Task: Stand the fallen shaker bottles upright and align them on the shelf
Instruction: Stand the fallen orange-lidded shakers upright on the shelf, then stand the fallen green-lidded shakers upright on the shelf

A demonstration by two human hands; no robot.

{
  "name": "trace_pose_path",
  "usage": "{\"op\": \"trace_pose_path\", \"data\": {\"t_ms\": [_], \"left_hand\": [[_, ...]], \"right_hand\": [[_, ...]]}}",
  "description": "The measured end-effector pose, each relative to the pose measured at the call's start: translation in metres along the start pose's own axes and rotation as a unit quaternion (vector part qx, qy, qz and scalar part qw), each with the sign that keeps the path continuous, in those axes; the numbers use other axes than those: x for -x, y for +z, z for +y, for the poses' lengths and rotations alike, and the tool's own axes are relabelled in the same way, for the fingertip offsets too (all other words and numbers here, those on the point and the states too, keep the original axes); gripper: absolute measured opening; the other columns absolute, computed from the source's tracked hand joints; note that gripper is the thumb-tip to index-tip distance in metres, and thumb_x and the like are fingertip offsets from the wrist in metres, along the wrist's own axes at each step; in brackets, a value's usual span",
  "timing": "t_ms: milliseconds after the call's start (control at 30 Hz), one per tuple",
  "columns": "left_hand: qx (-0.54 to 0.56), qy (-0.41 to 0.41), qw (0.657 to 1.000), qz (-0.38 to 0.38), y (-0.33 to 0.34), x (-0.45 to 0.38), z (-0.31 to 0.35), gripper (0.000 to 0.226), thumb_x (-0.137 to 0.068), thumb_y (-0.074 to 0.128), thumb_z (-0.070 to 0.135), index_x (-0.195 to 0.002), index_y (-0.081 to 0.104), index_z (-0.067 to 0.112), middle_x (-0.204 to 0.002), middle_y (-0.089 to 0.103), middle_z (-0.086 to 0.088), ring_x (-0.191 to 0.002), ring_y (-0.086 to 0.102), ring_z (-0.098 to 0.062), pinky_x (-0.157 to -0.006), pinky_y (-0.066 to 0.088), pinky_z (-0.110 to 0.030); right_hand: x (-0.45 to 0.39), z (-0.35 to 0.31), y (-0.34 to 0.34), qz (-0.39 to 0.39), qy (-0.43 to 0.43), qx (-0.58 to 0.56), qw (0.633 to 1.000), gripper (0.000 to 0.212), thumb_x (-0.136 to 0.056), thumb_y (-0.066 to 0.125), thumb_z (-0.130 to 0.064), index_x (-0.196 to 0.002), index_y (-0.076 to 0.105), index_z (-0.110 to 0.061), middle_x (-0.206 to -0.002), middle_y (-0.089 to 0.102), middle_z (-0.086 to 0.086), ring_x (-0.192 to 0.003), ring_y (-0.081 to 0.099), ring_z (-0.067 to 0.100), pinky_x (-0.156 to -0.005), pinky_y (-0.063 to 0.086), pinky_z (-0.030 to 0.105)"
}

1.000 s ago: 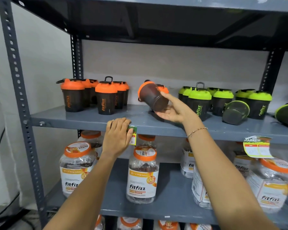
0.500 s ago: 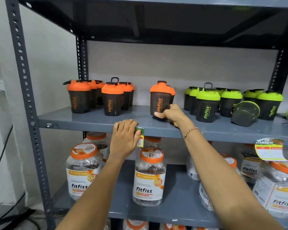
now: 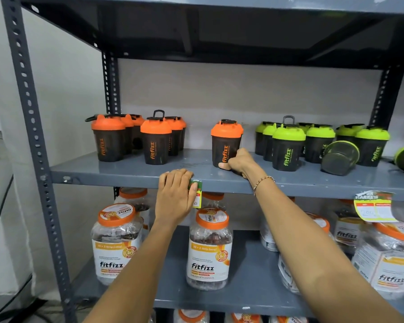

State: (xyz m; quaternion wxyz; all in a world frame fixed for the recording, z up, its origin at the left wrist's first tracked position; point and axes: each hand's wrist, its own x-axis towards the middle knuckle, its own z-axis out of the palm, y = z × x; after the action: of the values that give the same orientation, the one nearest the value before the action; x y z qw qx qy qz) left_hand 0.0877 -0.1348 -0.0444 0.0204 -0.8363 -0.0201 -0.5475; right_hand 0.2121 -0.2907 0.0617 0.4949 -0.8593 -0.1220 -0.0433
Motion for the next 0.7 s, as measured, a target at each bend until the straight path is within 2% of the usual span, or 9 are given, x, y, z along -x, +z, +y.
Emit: {"op": "trace_pose_path", "data": {"t_ms": [133,200,267,333,433,533,633,700], "left_hand": [[0.039,-0.029,0.999,-0.019,-0.007,-0.001,0.004,0.036,-0.094,0.036,0.033,-0.108,0.061,0.011,-0.110,0.065,-0.006,-0.104,0.060,-0.025,-0.103,0.026,-0.036],[0.054,-0.049,0.997,-0.024,-0.010,-0.002,0.007,0.037,-0.095,0.034,0.031,-0.109,0.062,0.011,-0.111,0.065,-0.006,-0.110,0.058,-0.025,-0.109,0.022,-0.037],[0.069,-0.061,0.995,-0.026,-0.013,-0.003,0.017,0.039,-0.095,0.034,0.030,-0.111,0.063,0.009,-0.114,0.065,-0.007,-0.119,0.055,-0.026,-0.115,0.016,-0.037],[0.086,-0.044,0.995,-0.027,-0.014,-0.004,0.033,0.039,-0.095,0.035,0.028,-0.112,0.064,0.007,-0.116,0.065,-0.008,-0.122,0.053,-0.028,-0.117,0.016,-0.038],[0.109,-0.025,0.993,-0.034,-0.011,-0.003,0.063,0.039,-0.095,0.036,0.028,-0.114,0.063,0.007,-0.116,0.065,-0.007,-0.121,0.054,-0.028,-0.117,0.020,-0.040],[0.122,-0.024,0.992,-0.037,-0.006,-0.005,0.089,0.041,-0.096,0.033,0.029,-0.114,0.063,0.008,-0.116,0.065,-0.006,-0.120,0.055,-0.026,-0.117,0.019,-0.039],[0.117,0.013,0.992,-0.050,0.002,-0.012,0.120,0.041,-0.096,0.033,0.029,-0.114,0.064,0.009,-0.114,0.066,-0.006,-0.116,0.057,-0.026,-0.116,0.020,-0.037],[0.118,0.031,0.991,-0.057,0.009,-0.017,0.149,0.040,-0.096,0.035,0.028,-0.113,0.065,0.008,-0.113,0.067,-0.005,-0.115,0.059,-0.026,-0.115,0.021,-0.037]], "right_hand": [[0.010,0.000,-0.006,-0.022,-0.004,0.018,1.000,0.064,-0.068,0.084,-0.021,-0.121,0.052,-0.005,-0.122,0.061,0.014,-0.113,0.056,0.031,-0.094,0.048,0.040],[0.014,0.003,-0.009,-0.007,-0.011,0.014,1.000,0.060,-0.070,0.082,-0.021,-0.119,0.053,-0.002,-0.119,0.063,0.014,-0.105,0.058,0.028,-0.085,0.048,0.035],[0.021,0.008,-0.013,0.039,-0.020,-0.002,0.999,0.052,-0.075,0.078,-0.018,-0.118,0.054,0.000,-0.112,0.064,0.014,-0.096,0.057,0.025,-0.076,0.042,0.029],[0.030,0.012,-0.022,0.103,-0.035,-0.007,0.994,0.048,-0.079,0.072,-0.015,-0.121,0.055,0.002,-0.112,0.065,0.016,-0.103,0.059,0.028,-0.080,0.044,0.028],[0.049,0.018,-0.046,0.177,-0.073,-0.037,0.981,0.038,-0.081,0.062,-0.011,-0.118,0.063,-0.003,-0.112,0.070,0.014,-0.112,0.061,0.025,-0.094,0.044,0.025],[0.067,0.030,-0.080,0.236,-0.129,-0.052,0.962,0.031,-0.080,0.054,-0.007,-0.104,0.073,-0.009,-0.102,0.075,0.010,-0.100,0.066,0.023,-0.087,0.049,0.021],[0.077,0.047,-0.123,0.288,-0.153,-0.068,0.943,0.026,-0.079,0.058,-0.007,-0.096,0.076,-0.012,-0.093,0.076,0.011,-0.090,0.068,0.024,-0.087,0.054,0.031],[0.078,0.065,-0.154,0.319,-0.148,-0.080,0.933,0.024,-0.077,0.060,-0.006,-0.095,0.076,-0.010,-0.091,0.076,0.013,-0.087,0.069,0.025,-0.086,0.054,0.033]]}}
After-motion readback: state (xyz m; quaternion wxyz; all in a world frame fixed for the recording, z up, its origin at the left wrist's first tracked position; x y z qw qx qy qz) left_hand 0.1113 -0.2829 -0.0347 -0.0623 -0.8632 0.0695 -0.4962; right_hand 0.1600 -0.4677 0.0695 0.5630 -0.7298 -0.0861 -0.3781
